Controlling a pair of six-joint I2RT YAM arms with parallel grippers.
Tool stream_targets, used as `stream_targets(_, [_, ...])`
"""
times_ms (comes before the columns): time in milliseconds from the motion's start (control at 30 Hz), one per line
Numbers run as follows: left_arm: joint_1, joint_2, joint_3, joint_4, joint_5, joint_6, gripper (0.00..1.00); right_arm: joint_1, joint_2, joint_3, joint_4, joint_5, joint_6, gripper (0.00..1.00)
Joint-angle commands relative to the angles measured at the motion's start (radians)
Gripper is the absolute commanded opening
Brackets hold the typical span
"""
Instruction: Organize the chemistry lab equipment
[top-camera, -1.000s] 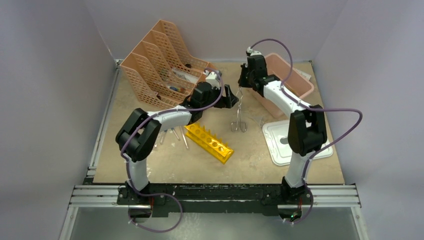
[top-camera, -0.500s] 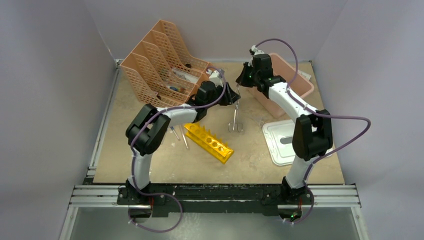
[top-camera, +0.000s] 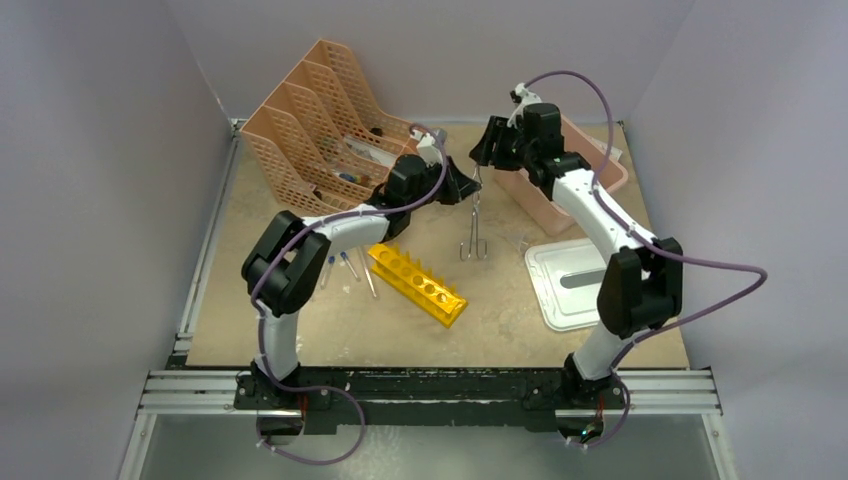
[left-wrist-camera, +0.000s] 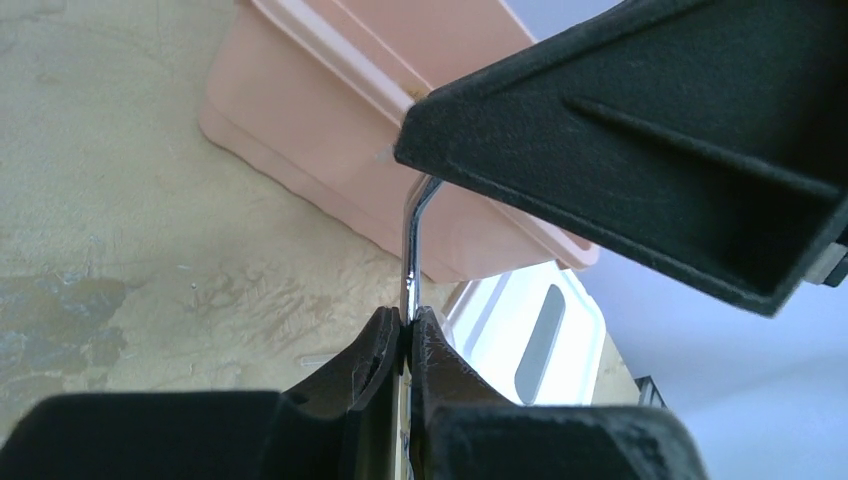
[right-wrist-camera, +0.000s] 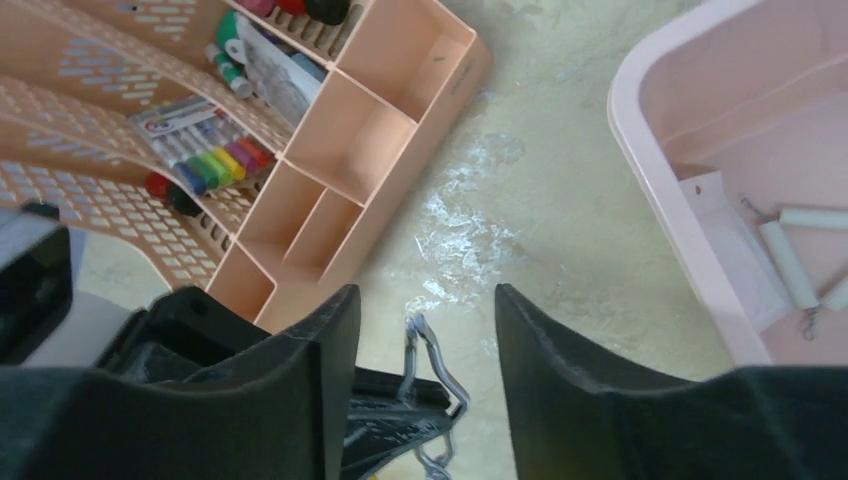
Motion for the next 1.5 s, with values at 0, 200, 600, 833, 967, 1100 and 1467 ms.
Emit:
stream_targets(0, [0.014, -0.138, 0.007, 0.002, -0.033, 0.019, 0.00, -0.004, -0.134, -0.032, 0.051, -0.054, -0.064, 0.60])
stream_targets(200, [0.030, -0.175, 0.029, -0.107, -0.136, 0.014, 0.00, -0.003, -0.202, -0.173, 0.119, -0.130, -0.169, 0.70])
stream_targets(600, [0.045, -0.181, 0.110, -0.180, -0.203, -0.060, 0.00, 0.037, -0.088, -0.151, 0.007, -0.324, -0.284, 0.69])
stream_targets(833, [0.049, -0.175, 0.118, -0.169, -0.196, -0.081, 0.00, 0.051, -0.020, -0.113, 0.020, -0.341, -0.237, 0.62])
stream_targets(967, [0.049, -0.180, 0.120, -0.171, -0.195, -0.080, 0.00, 0.050, 0.001, -0.090, 0.024, -0.309, -0.242, 0.29])
stream_targets(1100, [0.056, -0.179, 0.114, -0.186, -0.215, -0.086, 0.00, 0.051, 0.020, -0.056, -0.002, -0.314, -0.277, 0.01])
stream_targets(1467, [0.105, -0.264, 0.138, -0.283, -0.154, 0.003, 0.70, 0.038, -0.028, 0.049, -0.045, -0.261, -0.386, 0.00])
